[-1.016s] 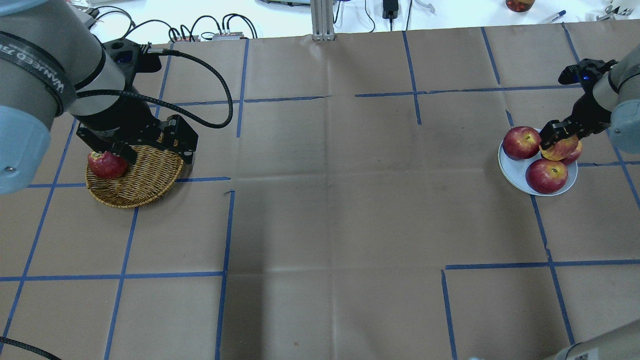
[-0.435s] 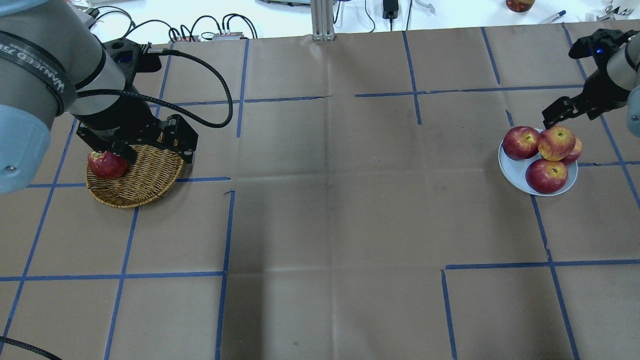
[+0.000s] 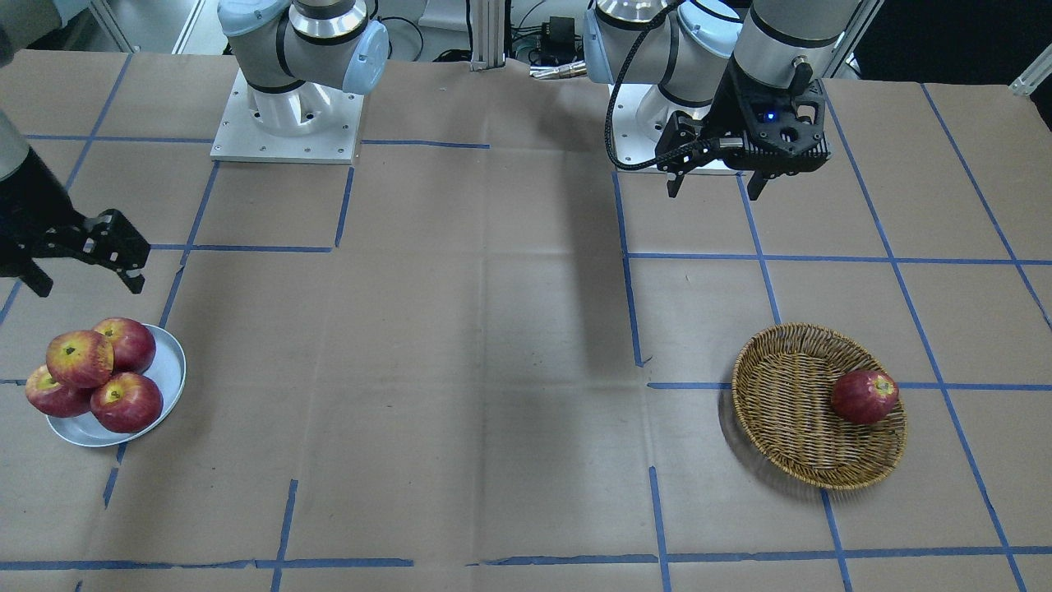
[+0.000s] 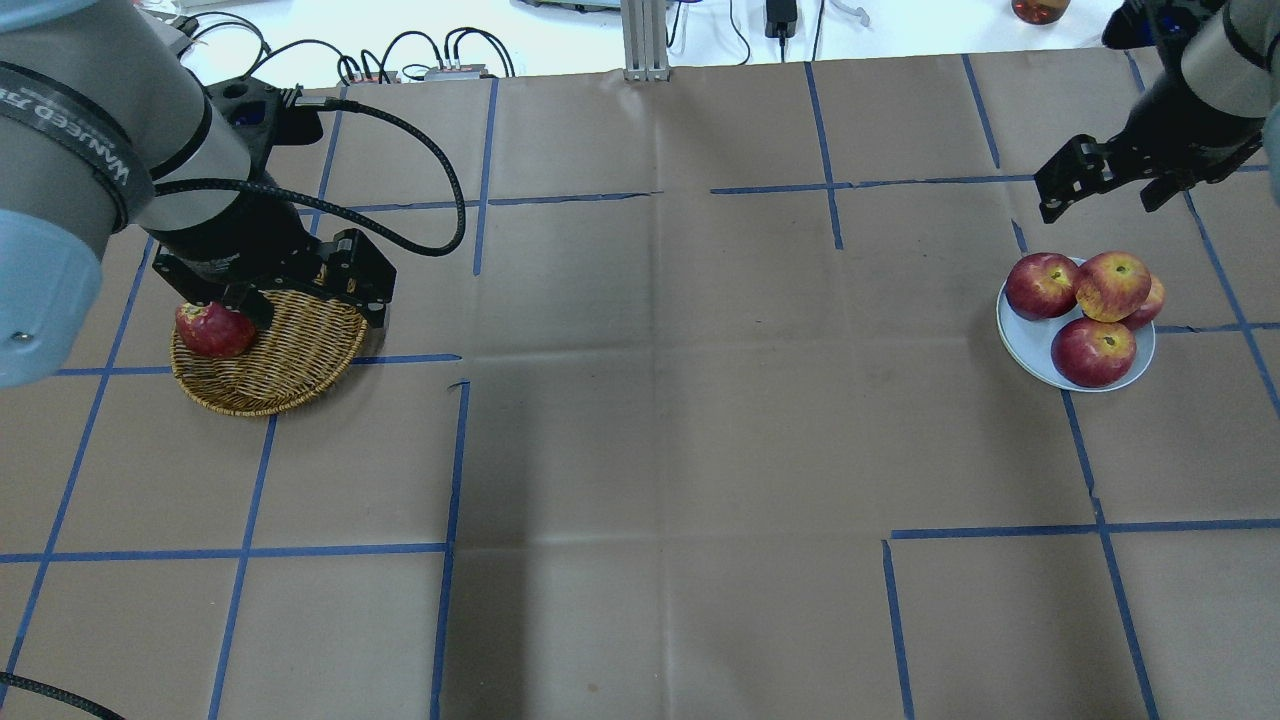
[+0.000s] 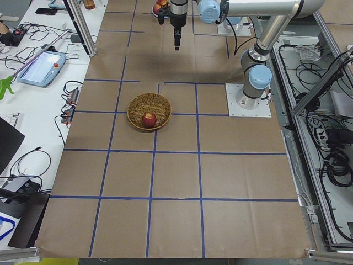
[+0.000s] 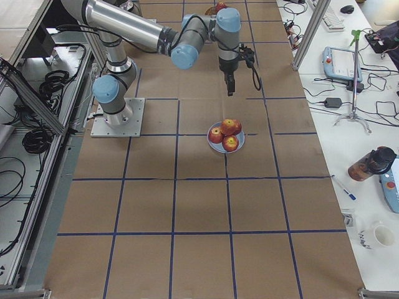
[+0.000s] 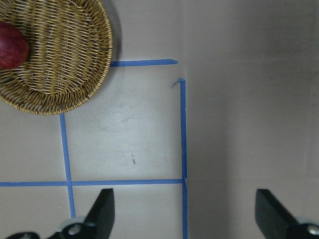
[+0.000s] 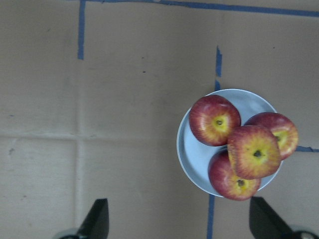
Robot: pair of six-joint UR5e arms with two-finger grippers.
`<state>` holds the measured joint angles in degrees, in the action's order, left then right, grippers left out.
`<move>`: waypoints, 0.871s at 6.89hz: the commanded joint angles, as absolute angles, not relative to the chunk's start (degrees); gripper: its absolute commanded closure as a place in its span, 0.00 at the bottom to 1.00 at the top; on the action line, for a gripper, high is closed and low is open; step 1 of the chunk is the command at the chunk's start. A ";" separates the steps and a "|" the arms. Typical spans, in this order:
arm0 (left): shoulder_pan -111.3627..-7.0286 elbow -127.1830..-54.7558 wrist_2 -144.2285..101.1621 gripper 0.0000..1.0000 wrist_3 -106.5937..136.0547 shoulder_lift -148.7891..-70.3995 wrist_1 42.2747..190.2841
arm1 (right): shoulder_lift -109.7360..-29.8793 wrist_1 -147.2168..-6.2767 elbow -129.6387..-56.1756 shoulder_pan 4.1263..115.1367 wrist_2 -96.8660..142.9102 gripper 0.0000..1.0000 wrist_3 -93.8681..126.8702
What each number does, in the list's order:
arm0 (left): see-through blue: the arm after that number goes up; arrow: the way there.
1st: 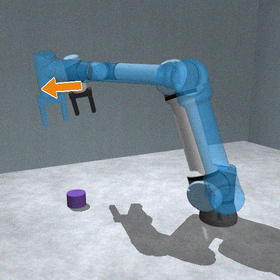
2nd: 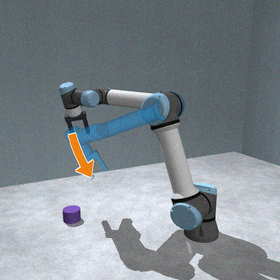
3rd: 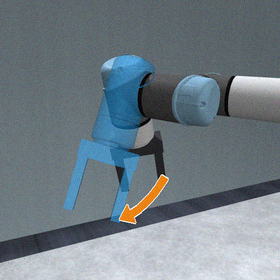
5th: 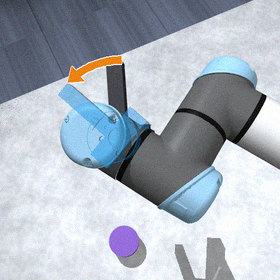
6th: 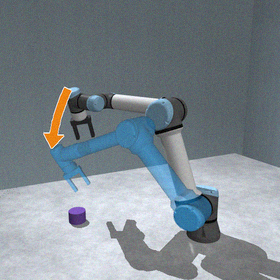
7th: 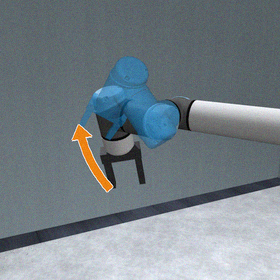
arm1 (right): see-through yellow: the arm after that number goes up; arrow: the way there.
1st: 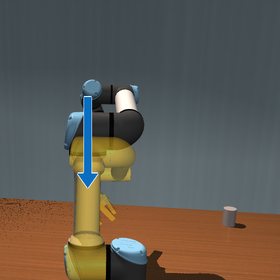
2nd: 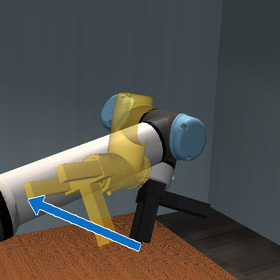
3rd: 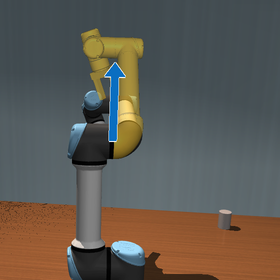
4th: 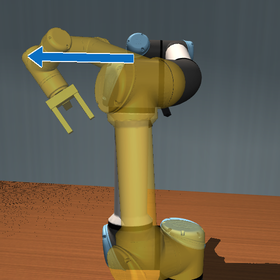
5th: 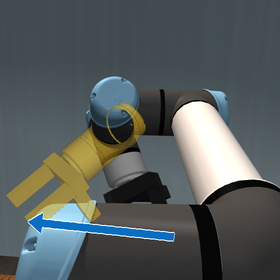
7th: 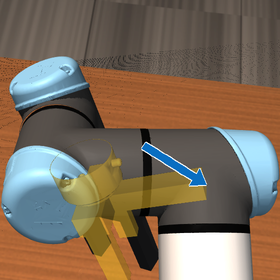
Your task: Transfer apple from basket to plate
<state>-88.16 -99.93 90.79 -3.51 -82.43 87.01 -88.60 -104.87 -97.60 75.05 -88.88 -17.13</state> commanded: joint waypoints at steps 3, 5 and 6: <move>-88.15 -99.93 90.88 0.01 -3.52 -82.44 87.01 | -91.32 -99.32 -96.24 89.30 -90.62 0.00 0.43; -88.24 -99.93 90.88 0.01 -3.52 -82.44 87.10 | -90.97 -98.71 -95.19 88.86 -90.62 0.00 -0.26; -88.24 -99.93 91.14 0.01 -3.52 -82.35 87.10 | -90.97 -98.70 -95.19 88.86 -90.62 0.00 -0.35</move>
<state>-88.23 -99.93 90.95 -3.52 -82.43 87.07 -91.02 -98.88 -95.43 88.89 -90.61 -0.19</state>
